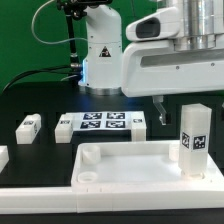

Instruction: Assemble desk

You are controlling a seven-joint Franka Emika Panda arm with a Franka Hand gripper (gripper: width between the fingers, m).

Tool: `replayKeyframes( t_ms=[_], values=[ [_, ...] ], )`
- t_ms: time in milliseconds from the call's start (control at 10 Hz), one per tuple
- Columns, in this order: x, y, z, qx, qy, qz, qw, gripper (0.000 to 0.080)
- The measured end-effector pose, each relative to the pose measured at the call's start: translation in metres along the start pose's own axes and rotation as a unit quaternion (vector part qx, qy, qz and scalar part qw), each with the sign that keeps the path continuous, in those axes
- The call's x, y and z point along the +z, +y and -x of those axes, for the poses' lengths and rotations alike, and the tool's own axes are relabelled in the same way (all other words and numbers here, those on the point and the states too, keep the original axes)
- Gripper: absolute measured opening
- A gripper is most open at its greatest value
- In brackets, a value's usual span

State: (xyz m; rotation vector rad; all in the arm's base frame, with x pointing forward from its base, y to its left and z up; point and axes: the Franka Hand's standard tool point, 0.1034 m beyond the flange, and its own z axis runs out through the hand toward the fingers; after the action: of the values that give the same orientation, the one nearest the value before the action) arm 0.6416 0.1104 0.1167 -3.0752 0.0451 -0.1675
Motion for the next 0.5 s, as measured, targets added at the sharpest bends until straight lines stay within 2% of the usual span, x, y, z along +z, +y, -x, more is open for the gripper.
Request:
replayKeyframes(
  t_ms=[200, 300, 400, 500],
  values=[
    [0.0005, 0.0003, 0.0004, 0.012, 0.0, 0.0, 1.0, 0.0649],
    [0.0005, 0.0004, 0.0004, 0.011, -0.001, 0.0, 1.0, 0.0547],
    [0.0006, 0.0, 0.0005, 0.033, -0.001, -0.001, 0.999, 0.0547],
    [0.0006, -0.0005, 0.0005, 0.075, -0.001, -0.003, 0.997, 0.0365]
  ],
)
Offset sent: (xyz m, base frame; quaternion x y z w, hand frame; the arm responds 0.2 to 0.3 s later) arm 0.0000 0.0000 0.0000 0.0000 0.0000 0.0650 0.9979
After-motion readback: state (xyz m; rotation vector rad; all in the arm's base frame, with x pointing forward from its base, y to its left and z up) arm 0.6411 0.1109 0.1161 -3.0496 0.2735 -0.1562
